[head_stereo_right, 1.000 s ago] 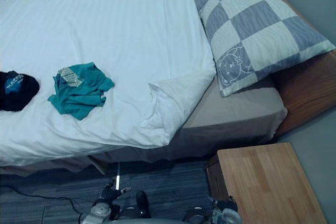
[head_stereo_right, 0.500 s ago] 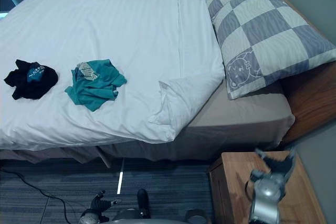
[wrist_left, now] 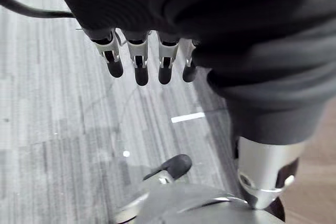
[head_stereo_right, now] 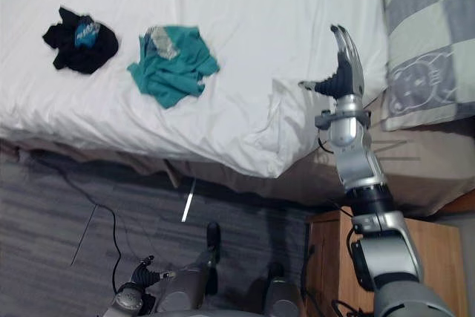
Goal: Tidy the bed and pick cloth on bed and put in laundry
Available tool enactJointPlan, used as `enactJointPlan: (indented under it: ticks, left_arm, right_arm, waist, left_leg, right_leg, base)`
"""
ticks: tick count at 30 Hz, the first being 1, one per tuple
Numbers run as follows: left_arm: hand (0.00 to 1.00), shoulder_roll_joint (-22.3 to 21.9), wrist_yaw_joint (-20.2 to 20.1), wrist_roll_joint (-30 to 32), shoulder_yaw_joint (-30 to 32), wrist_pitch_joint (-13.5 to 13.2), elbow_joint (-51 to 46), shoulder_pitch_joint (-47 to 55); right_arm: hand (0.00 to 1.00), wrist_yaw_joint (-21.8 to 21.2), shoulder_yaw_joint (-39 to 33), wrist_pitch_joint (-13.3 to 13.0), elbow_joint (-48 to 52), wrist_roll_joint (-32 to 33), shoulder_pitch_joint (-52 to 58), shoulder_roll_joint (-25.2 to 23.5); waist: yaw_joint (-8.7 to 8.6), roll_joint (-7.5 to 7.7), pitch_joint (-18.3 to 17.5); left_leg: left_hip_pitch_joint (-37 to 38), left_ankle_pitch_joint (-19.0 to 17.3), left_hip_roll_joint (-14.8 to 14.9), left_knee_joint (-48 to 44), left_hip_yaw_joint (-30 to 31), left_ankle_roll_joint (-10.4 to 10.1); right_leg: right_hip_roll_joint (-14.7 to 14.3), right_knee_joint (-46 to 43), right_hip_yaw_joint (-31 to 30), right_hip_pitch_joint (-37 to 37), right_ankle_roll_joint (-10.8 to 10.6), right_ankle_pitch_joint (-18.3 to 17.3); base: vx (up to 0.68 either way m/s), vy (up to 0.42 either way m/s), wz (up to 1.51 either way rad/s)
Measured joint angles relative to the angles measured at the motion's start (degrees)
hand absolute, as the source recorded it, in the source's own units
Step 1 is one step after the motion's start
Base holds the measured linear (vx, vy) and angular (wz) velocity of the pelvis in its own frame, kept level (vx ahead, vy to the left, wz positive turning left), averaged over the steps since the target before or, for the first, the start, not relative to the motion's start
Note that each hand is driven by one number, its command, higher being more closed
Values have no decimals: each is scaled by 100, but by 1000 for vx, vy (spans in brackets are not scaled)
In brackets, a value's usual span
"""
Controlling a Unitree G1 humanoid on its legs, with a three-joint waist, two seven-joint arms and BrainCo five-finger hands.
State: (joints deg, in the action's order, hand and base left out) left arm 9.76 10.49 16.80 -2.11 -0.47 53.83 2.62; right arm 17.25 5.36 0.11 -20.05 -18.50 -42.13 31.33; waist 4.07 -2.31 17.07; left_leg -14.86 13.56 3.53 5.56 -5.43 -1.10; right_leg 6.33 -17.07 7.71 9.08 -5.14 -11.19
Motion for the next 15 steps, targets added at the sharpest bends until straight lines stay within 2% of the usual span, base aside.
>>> enactJointPlan:
  ticks: [4, 5, 10, 15]
  left_arm:
    - [0, -8, 99, -154, -8, -23, -56, -83]
    - [0, -3, 122, -206, -9, -24, -84, -131]
    - [0, -15, 234, -357, -101, -62, -275, -297]
    - [0, -51, 248, -388, -234, -71, -276, -332]
  right_arm:
    - [0, -8, 171, 34, -647, 68, -505, 148]
    - [100, -8, 232, 34, -833, 94, -618, 179]
    - [100, -15, 258, 83, -1832, 114, -761, 182]
    - [100, -28, 61, 78, -2414, 113, -1076, 184]
  waist:
    - [2, -42, 318]
    - [5, -84, 405]
    - [-2, -196, 716]
    - [-6, -197, 719]
  left_leg:
    - [-319, 66, -74, -2, 88, -24]
    - [-419, 129, -77, -3, 107, -39]
    - [-599, 247, -156, -3, 240, -51]
    - [-590, 255, -150, -3, 221, -46]
  right_leg:
    - [90, -394, 33, 451, -41, -115]
    - [98, -488, 34, 579, -39, -125]
    - [191, -835, 75, 870, -58, -264]
    - [186, -891, 29, 910, -32, -300]
  base:
    - [-78, 5, 12]
    - [-76, -9, 5]
    - [-16, -43, 9]
    - [28, -82, -3]
